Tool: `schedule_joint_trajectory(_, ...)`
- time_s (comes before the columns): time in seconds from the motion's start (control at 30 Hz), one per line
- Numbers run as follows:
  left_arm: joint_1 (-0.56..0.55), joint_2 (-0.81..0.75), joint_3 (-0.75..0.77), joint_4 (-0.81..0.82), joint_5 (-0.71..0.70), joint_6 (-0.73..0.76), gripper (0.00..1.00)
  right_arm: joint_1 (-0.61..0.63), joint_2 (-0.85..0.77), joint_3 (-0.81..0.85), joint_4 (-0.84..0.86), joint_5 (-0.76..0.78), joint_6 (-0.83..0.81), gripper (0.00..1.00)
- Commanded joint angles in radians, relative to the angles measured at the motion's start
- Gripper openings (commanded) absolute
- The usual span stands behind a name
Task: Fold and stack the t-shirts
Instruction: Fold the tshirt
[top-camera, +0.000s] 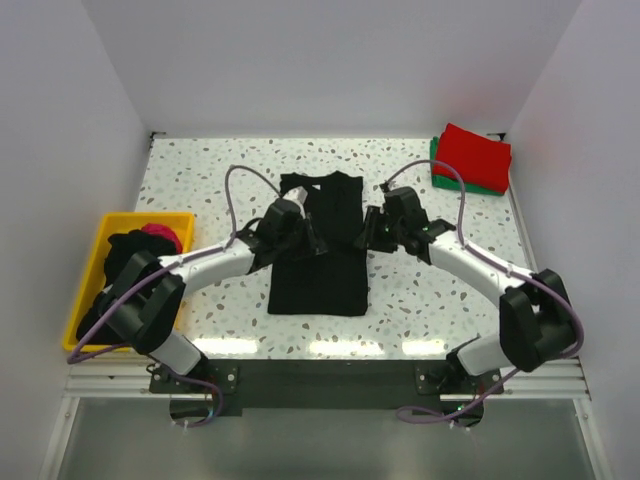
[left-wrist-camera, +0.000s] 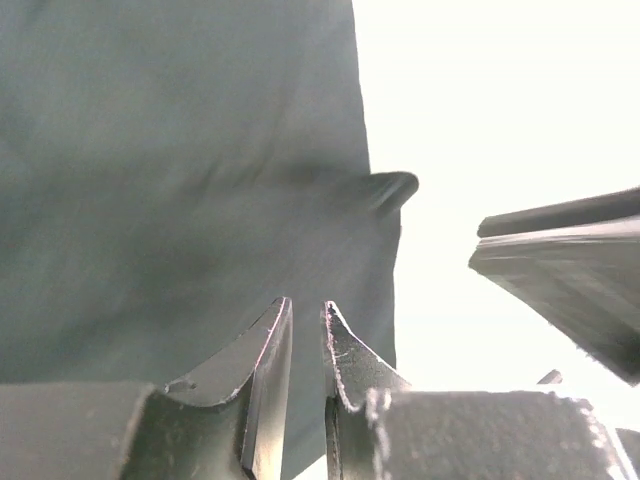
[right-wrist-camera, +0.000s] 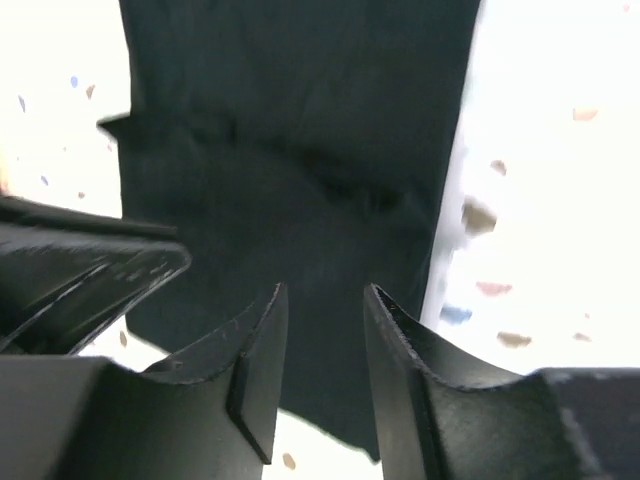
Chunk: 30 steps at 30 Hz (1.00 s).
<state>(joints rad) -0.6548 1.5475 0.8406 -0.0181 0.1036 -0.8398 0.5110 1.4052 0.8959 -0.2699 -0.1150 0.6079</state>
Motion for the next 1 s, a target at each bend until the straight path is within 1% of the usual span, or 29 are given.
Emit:
schedule_joint_trajectory(0.0,0.01,0.077,0.133,0.02,0.002,0.062,0.22,-0.049,0.101,0.101,-0.009,-0.027,-0.059,0.39)
schedule_joint_trajectory(0.03,0.015,0.124,0.15,-0.012,0.004,0.064,0.22,-0.058,0.122,0.113,-0.005,-0.043,-0.057,0.35)
schedule_joint_trajectory(0.1,0.046,0.167,0.186,-0.01,0.053,0.056,0.21,-0.071,0.161,0.13,0.004,-0.089,-0.051,0.31)
schedule_joint_trajectory(0.2,0.087,0.224,0.186,0.047,0.082,0.042,0.19,-0.071,0.172,0.135,0.024,-0.11,-0.04,0.31)
schedule_joint_trajectory(0.3,0.112,0.267,0.189,0.063,0.097,0.051,0.18,-0.072,0.167,0.13,0.031,-0.11,-0.042,0.31)
schedule_joint_trajectory(0.43,0.135,0.335,0.206,0.06,0.111,0.062,0.17,-0.071,0.146,0.14,0.006,-0.072,-0.053,0.31)
schedule_joint_trajectory(0.63,0.136,0.349,0.213,0.066,0.12,0.061,0.17,-0.069,0.12,0.121,0.035,-0.092,-0.057,0.32)
schedule_joint_trajectory(0.77,0.136,0.349,0.222,0.061,0.12,0.064,0.17,-0.069,0.166,0.129,0.067,-0.13,-0.051,0.32)
schedule_joint_trajectory(0.87,0.136,0.353,0.227,0.053,0.116,0.064,0.17,-0.069,0.227,0.169,0.052,-0.135,-0.062,0.31)
schedule_joint_trajectory(0.97,0.136,0.359,0.23,0.049,0.119,0.064,0.17,-0.075,0.293,0.208,0.035,-0.098,-0.074,0.31)
